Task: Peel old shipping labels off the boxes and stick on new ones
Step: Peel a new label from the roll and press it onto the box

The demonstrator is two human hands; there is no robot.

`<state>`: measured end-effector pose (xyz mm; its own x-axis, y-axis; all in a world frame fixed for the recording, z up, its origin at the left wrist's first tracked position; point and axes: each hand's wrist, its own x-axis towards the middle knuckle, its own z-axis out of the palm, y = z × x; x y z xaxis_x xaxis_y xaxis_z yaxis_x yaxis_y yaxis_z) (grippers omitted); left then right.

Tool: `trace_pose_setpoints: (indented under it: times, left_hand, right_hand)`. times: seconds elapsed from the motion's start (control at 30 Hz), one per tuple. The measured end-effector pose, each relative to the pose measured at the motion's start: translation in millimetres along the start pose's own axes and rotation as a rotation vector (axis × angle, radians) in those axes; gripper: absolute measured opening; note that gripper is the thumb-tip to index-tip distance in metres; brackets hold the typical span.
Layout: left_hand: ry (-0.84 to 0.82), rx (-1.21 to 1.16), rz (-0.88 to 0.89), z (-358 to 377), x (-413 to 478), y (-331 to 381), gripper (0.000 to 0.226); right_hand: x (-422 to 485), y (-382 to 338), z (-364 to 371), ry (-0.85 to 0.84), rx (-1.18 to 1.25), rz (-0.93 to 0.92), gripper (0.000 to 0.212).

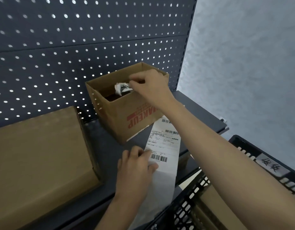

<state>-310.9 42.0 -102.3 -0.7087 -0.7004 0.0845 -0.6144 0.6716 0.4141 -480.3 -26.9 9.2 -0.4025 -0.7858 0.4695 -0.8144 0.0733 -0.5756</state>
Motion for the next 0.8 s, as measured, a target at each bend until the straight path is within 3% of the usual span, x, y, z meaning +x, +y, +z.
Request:
trace_pose_setpoints:
  times: [0.03, 0.17, 0.37, 0.53, 0.63, 0.8]
  left_hand:
    - [0.007, -0.011, 0.004, 1, 0, -1, 0.046]
    - [0.048, -0.076, 0.025, 3, -1, -4, 0.039]
    - [0.188, -0.051, 0.141, 20, -2, -12, 0.008]
    - [0.256, -0.044, 0.181, 22, 0, -16, 0.011]
    - [0.276, -0.048, 0.195, 21, 0, -18, 0.007]
    - [0.295, -0.049, 0.197, 15, 1, -18, 0.009]
  right_hand:
    - [0, 1, 0, 0.031, 0.043, -0.008, 0.011]
    - [0, -1, -4, 0.114, 0.088, -0.006, 0.015]
    - [-5, 2, -9, 0.145, 0.22, 0.108, 0.058]
    - [-11, 6, -13, 0.13, 0.168, 0.061, 0.031]
    - [-21, 10, -18, 0.128, 0.128, 0.017, 0.042]
    - [-68, 17, -29, 0.314, 0.222, 0.092, 0.024]
